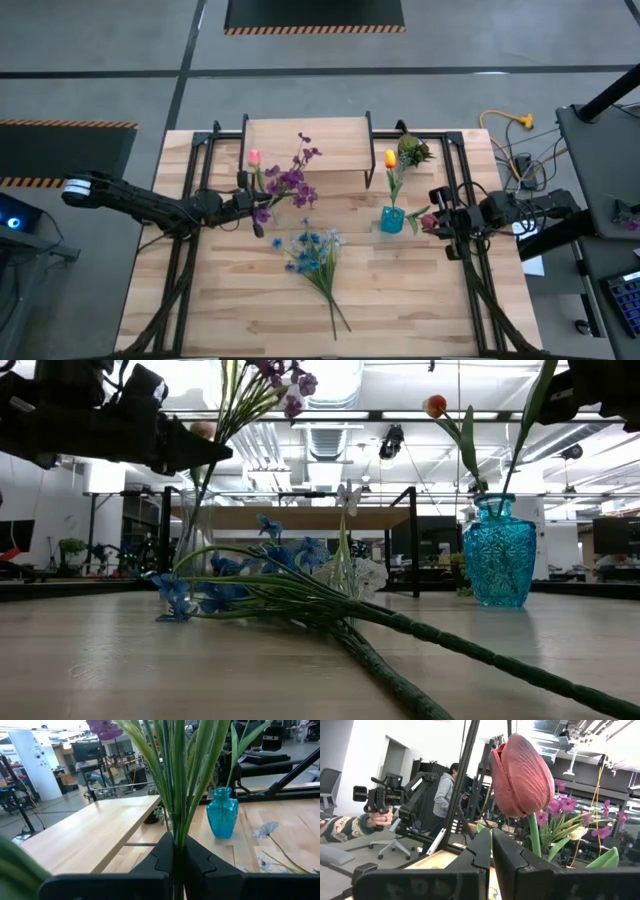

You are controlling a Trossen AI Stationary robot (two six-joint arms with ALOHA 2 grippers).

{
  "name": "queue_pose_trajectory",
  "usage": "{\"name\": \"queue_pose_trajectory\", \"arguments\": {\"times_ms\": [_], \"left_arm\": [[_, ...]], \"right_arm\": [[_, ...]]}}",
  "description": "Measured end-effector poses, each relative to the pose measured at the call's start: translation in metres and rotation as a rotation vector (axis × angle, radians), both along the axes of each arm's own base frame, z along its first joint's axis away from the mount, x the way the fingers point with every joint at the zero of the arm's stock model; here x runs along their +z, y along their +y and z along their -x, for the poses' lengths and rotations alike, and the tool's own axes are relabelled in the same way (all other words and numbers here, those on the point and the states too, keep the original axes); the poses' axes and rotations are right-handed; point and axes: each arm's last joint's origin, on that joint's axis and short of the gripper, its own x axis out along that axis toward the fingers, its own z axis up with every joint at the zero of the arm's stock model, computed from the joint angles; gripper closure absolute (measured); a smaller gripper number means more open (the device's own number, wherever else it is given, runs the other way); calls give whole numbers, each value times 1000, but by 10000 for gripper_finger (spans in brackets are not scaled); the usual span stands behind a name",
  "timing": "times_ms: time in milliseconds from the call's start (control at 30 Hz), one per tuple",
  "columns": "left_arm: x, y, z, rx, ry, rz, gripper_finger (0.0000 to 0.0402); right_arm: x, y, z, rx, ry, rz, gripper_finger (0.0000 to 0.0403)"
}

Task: Pick and place flowers into a vace then onto a shelf
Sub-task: Put the purple flower into the transparent vase

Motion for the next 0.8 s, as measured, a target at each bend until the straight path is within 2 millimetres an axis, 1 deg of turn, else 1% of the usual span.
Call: {"name": "queue_pose_trajectory", "arguments": {"times_ms": [100, 633, 800], "left_arm": [[-1, 0, 0, 0, 2, 3, 401], [-20, 1, 12, -1, 7, 48, 401], [-24, 1, 14, -2, 8, 87, 393]], "right_arm": [[0, 0, 0, -2, -1, 6, 394], [0, 0, 0, -2, -2, 7, 394], [0, 0, 0, -2, -2, 7, 394]]}}
